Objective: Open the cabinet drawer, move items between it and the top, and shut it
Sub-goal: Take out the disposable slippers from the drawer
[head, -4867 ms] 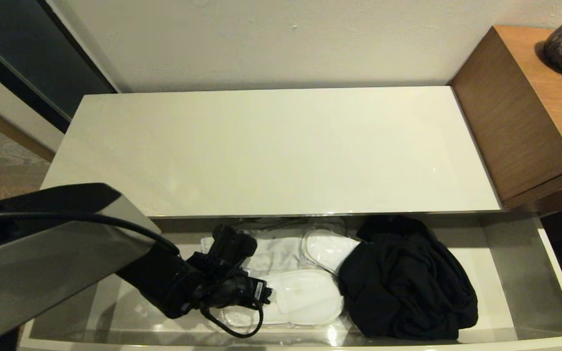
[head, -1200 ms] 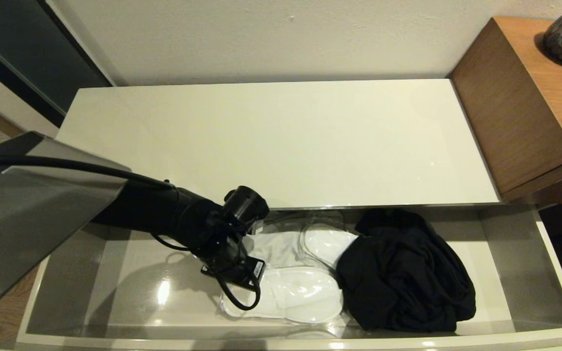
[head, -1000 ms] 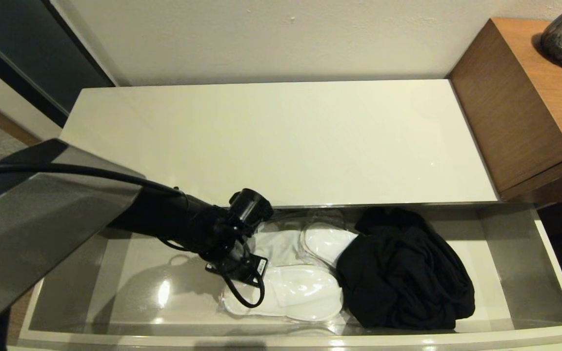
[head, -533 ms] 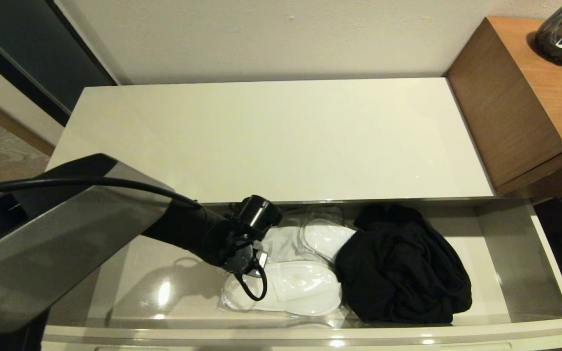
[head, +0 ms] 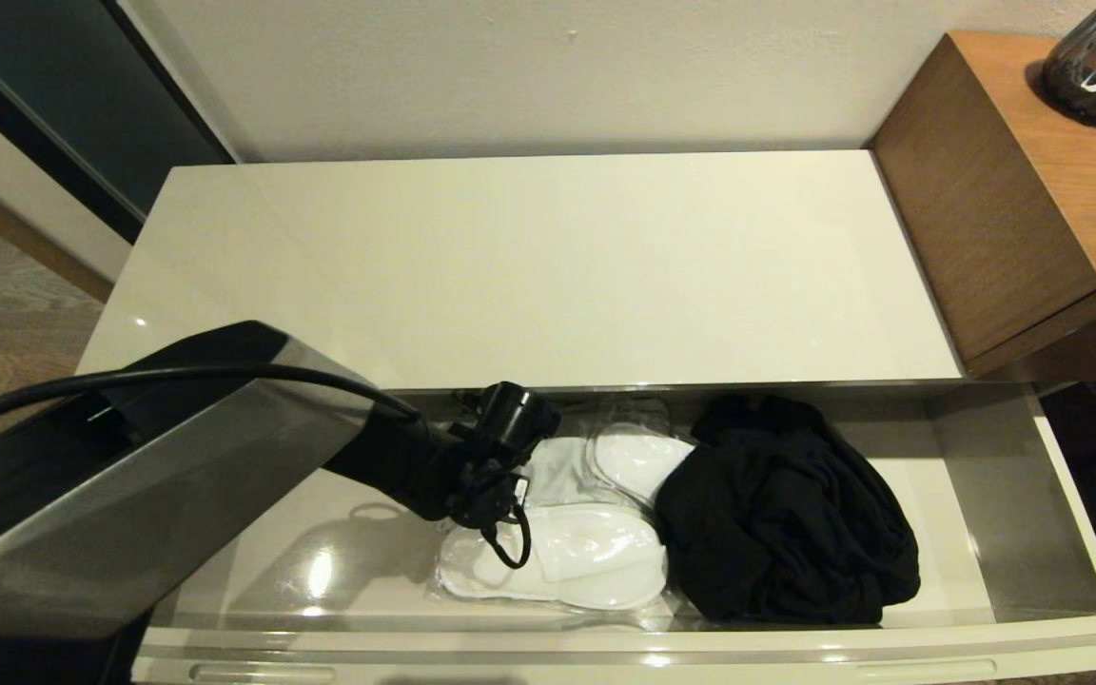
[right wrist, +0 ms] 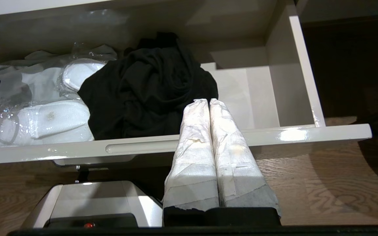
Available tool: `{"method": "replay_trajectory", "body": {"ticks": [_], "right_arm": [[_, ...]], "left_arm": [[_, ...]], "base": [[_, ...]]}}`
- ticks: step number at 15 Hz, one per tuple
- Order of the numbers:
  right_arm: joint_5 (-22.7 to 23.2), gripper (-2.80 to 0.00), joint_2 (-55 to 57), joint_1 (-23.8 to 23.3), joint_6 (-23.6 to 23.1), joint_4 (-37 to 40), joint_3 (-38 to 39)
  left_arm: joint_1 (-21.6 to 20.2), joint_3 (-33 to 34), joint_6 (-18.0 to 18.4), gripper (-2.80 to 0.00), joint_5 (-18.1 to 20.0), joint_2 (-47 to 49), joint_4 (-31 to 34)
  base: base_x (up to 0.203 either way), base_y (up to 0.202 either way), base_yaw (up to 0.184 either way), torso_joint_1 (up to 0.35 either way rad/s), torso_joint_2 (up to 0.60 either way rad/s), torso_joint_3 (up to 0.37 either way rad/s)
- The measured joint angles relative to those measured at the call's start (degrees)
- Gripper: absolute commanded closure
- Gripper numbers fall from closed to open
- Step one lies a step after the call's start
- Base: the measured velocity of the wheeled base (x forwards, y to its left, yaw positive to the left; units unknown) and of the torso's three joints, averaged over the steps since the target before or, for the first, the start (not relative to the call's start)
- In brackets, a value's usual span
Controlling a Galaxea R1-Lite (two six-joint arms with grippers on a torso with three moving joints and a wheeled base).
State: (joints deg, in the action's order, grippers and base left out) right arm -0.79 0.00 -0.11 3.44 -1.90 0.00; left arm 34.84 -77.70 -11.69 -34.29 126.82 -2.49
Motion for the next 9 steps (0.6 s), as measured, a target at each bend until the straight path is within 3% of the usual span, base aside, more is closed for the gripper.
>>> {"method": "replay_trajectory", "body": {"ticks": [1,4,9], "right_arm": [[0.02,0.0,0.0,0.04,-0.03,0.01,0.0],[0.01,0.0,0.0,0.11,0.05,0.0,0.0],[0.02,0.0,0.0,-0.02,0.02,0.0,0.0]], "left_arm": [[-0.23,-3.51,0.52,0.0,-0.42,0.35,0.35],[-0.15,-4.3,0.75,0.0,-2.33,0.82,0.37],[-1.43,-4.41,4.29,0.0,-4.71,0.03,1.09]], "base": [[0.0,0.0,0.0,0.0,0.0,0.0],[0.0,0.0,0.0,0.0,0.0,0.0],[0.0,0.0,0.0,0.0,0.0,0.0]]}}
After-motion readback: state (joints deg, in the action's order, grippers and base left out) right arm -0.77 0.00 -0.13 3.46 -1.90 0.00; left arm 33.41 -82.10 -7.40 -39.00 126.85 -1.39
